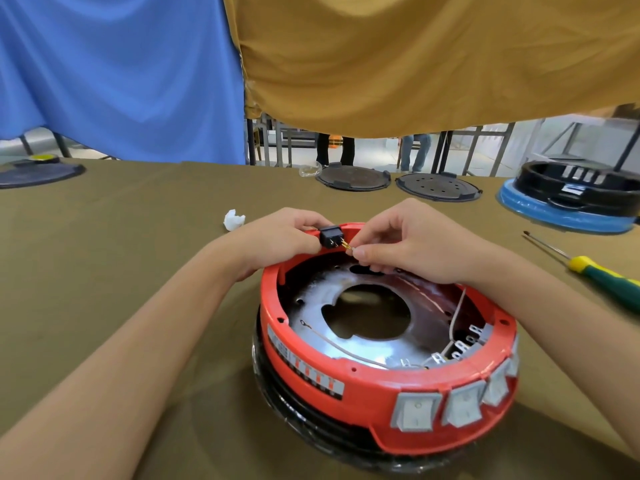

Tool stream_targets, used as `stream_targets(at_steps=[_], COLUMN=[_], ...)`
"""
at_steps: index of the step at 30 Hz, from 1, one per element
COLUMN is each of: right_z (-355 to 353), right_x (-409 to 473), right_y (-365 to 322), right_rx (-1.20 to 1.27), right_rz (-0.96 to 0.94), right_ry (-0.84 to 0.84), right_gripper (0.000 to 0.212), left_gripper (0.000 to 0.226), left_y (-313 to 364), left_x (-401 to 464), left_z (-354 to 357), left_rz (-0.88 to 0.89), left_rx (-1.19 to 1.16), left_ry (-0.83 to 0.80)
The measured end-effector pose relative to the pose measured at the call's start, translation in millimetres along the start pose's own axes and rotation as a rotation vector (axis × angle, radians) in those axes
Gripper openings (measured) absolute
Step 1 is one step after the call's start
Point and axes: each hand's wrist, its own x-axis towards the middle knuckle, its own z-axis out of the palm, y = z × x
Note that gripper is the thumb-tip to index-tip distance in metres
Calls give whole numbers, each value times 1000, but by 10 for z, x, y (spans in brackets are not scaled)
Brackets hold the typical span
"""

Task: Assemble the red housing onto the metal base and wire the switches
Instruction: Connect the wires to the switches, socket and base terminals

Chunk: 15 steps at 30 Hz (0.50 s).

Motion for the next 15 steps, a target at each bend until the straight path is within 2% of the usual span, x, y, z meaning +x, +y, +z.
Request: stream_targets(at_steps=[9,15], right_z=[48,51], right_x=[55,95], right_y=[-8,-110], right_rx=[-108,-173], right_rz=[61,31], right_ry=[0,35], right_gripper=[8,11], left_gripper=[31,29], left_y=[3,10], left_x=[21,6], left_z=[4,1], left_rz=[-9,-7], left_rx=[11,8], left_ry=[8,5])
